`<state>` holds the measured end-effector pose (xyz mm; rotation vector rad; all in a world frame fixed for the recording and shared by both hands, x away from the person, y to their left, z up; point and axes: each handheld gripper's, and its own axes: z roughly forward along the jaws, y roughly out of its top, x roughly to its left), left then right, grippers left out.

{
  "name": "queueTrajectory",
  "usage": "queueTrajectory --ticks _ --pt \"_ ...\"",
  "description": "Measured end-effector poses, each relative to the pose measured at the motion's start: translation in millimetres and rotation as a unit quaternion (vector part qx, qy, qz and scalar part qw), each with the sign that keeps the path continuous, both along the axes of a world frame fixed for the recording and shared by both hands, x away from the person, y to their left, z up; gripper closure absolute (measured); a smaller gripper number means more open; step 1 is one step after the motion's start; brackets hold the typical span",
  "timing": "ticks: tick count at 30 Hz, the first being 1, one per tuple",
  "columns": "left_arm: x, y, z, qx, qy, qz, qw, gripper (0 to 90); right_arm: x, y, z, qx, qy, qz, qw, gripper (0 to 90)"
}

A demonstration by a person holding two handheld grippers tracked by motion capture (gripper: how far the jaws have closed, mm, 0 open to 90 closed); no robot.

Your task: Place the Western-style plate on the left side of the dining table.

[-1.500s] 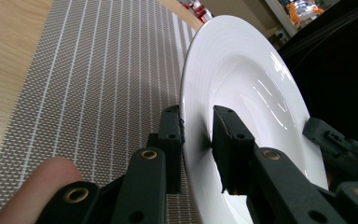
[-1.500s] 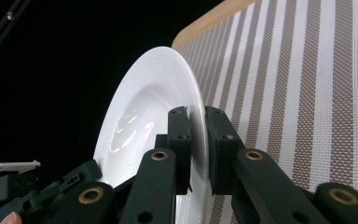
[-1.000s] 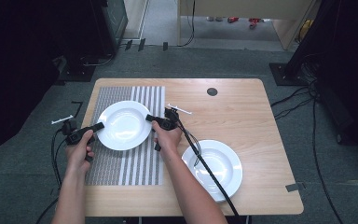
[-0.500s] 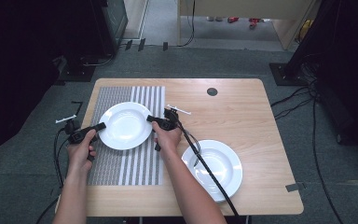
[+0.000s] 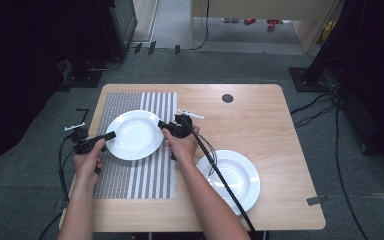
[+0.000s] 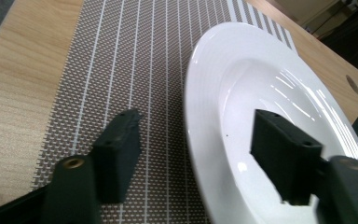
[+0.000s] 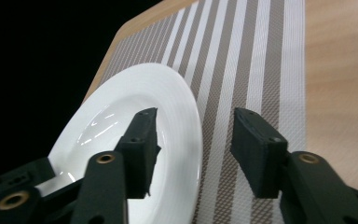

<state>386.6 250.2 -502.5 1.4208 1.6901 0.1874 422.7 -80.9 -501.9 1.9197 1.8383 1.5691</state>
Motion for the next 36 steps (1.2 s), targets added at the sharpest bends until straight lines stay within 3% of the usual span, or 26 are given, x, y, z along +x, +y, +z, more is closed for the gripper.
queueTrajectory --ticks 4,6,8,9,11,14,19,25,36 --pt "-2.8 -1.4 5.5 0.009 -0.003 -0.003 0.9999 19.6 -2.4 -6.2 13.9 -0.009 -0.003 0.028 0.9995 36.3" --pt "-6.3 -0.4 9.7 0.016 -0.009 -0.002 0.9998 18.0 -5.7 -8.6 21.7 -0.023 -0.018 0.035 0.999 31.4" --pt "-7.7 -0.1 11.0 0.019 -0.011 -0.001 0.9998 16.6 -7.5 -10.1 25.4 -0.02 -0.023 0.036 0.9989 30.0" --pt "-10.6 -0.2 13.6 0.024 -0.009 0.002 0.9997 16.6 -10.9 -13.8 32.1 -0.004 -0.027 0.038 0.9989 29.3" --pt "-14.1 -0.9 15.4 0.025 -0.013 0.002 0.9996 16.6 -15.3 -16.2 37.5 -0.017 -0.03 0.055 0.9979 26.3" --pt "-17.2 -1.2 17.5 0.021 -0.016 0.001 0.9997 16.6 -20.9 -20.2 42.1 -0.026 -0.037 0.064 0.9969 26.4" --pt "-28.8 -1.6 24.5 0.034 -0.034 0.002 0.9989 16.6 -28.4 -29.2 47.9 -0.035 -0.045 0.077 0.9954 24.8" --pt "-40.8 -4.1 28.6 0.05 -0.035 0.004 0.9981 16.6 -35.0 -45.6 60.2 -0.045 -0.057 0.08 0.9941 23.0" --pt "-64.1 -5.1 38.4 0.048 -0.059 0.007 0.9971 14.1 -52.8 -71.6 71.5 -0.054 -0.067 0.09 0.9921 20.5"
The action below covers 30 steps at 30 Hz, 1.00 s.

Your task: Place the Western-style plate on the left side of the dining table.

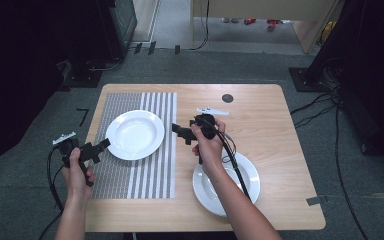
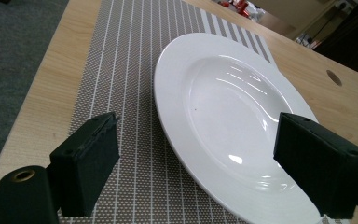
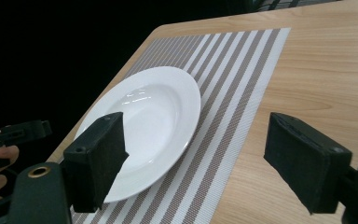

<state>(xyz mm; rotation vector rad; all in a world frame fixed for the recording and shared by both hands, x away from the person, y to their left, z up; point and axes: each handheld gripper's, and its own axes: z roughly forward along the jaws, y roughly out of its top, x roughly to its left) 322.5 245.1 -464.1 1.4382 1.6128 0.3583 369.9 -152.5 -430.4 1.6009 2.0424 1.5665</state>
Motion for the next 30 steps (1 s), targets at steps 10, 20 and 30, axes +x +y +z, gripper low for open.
queueTrajectory --ticks 10,20,30 --pt "-19.9 -3.9 1.9 0.015 -0.01 0.004 0.9998 13.7 -15.2 -30.9 2.9 -0.005 -0.01 -0.008 0.9999 19.9" --pt "-38.4 -10.6 -2.0 0.047 -0.019 -0.002 0.9987 13.9 -30.3 -67.2 -0.1 0.002 -0.008 -0.019 0.9998 19.1" --pt "-52.1 -12.6 -10.9 0.06 -0.016 0.004 0.9981 13.9 -44.2 -104.3 -12.8 0.003 -0.002 -0.038 0.9993 19.0"
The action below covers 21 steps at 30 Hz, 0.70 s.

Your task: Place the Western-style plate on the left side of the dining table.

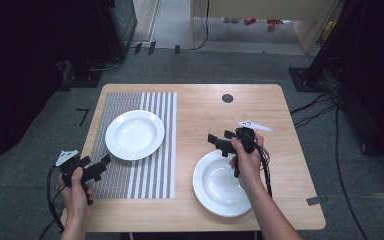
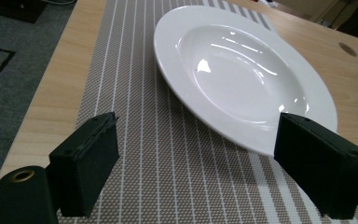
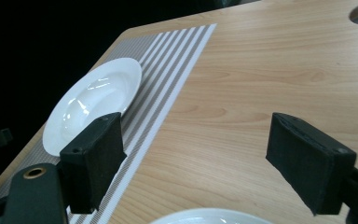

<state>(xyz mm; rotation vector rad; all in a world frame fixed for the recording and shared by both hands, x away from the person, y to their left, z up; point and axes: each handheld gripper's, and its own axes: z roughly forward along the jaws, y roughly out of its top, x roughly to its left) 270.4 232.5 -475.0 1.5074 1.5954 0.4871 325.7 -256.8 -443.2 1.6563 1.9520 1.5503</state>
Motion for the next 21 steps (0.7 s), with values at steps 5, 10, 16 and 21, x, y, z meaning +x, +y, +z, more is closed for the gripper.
queueTrajectory --ticks 5,10,16,21 --pt "-6.9 0.2 -5.9 0.015 0.007 -0.007 0.9998 13.9 -6.5 -16.7 -6.8 -0.002 0.002 -0.011 0.9999 19.0" --pt "-11.7 2.4 -11.1 0.021 0.011 -0.003 0.9997 13.9 -14.2 -33.4 -13.4 -0.001 0.005 -0.02 0.9998 19.0" --pt "-20.0 8.0 -14.7 0.024 0.013 0.004 0.9996 13.9 -24.5 -52.9 -18.3 -0.006 0.005 -0.033 0.9994 19.0" --pt "-27.3 14.3 -18.2 0.029 0.014 0.009 0.9994 13.9 -38.3 -77.8 -23.5 -0.008 0.006 -0.052 0.9986 18.9"
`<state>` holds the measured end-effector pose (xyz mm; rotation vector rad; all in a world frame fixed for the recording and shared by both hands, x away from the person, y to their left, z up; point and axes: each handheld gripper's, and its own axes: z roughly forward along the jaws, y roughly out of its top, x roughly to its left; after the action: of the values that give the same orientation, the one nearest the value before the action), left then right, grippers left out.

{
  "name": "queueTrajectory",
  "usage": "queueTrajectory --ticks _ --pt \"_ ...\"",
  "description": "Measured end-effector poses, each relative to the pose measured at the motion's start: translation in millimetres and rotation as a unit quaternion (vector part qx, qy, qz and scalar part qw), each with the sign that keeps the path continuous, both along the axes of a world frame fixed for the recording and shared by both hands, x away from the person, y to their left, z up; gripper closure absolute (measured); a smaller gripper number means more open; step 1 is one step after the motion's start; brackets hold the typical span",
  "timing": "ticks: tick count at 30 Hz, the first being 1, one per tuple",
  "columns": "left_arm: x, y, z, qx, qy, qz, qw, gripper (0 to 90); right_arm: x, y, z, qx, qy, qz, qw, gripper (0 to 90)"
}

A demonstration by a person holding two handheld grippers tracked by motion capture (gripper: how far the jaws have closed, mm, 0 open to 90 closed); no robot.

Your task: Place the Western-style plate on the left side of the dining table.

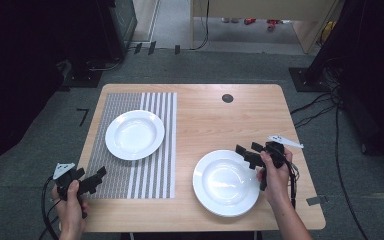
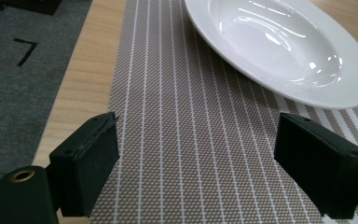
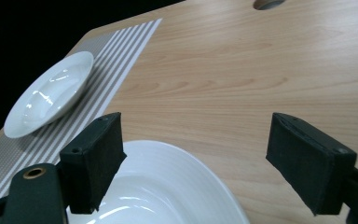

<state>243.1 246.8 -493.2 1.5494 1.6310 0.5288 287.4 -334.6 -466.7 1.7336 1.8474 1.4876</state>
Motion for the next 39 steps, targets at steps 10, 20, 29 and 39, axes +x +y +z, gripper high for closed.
queueTrajectory --ticks 10,20,29,39 --pt "-13.0 4.7 -3.3 0.013 0.004 -0.002 0.9999 13.9 -18.5 -32.6 -10.2 -0.014 0.008 -0.025 0.9996 18.7" --pt "-25.4 19.8 -7.7 0.019 -0.001 0.007 0.9998 13.9 -42.6 -68.3 -20.3 -0.027 0.01 -0.047 0.9985 18.0" --pt "-31.2 26.1 -11.3 0.031 0.004 0.011 0.9995 13.8 -65.9 -95.0 -30.7 -0.049 0.015 -0.066 0.9965 17.3" --pt "-36.8 36.7 -18.0 0.062 0.013 0.02 0.9978 13.8 -75.7 -109.3 -43.7 -0.086 0.031 -0.085 0.9922 17.0"
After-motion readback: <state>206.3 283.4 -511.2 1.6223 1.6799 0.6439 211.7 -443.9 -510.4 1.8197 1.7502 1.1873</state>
